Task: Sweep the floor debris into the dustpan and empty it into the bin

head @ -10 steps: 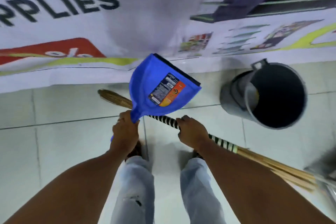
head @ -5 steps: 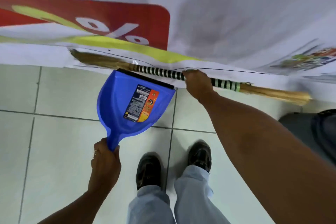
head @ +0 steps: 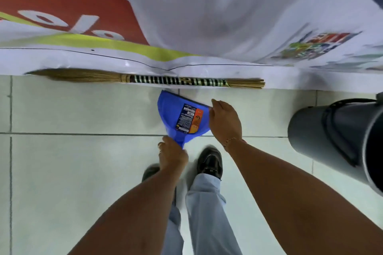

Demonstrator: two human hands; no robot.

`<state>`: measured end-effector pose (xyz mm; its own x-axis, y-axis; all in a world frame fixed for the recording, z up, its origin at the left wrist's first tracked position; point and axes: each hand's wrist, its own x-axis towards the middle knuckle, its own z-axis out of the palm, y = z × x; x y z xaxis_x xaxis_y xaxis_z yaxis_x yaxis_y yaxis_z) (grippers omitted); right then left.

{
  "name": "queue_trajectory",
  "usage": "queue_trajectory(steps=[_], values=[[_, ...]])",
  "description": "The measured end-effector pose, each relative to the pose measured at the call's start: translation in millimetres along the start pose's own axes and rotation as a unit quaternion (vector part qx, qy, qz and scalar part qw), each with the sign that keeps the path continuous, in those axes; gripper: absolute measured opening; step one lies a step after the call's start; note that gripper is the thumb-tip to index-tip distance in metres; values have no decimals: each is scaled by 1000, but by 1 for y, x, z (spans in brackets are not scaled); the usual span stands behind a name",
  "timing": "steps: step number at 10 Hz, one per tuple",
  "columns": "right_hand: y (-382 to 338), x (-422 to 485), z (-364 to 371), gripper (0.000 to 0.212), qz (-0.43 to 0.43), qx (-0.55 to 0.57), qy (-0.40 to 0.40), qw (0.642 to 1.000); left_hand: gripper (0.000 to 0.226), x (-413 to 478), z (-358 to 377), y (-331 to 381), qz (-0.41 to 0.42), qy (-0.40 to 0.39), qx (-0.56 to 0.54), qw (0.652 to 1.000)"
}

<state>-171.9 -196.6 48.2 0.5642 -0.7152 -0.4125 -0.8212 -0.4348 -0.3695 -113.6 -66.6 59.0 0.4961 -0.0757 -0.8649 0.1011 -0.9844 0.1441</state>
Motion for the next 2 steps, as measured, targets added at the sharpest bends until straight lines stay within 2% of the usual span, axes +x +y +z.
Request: queue_trajectory(steps=[2], values=[[24,-16,-6,33,47,-11,-10,999,48,2,29,22,9,-12,-26,1000]])
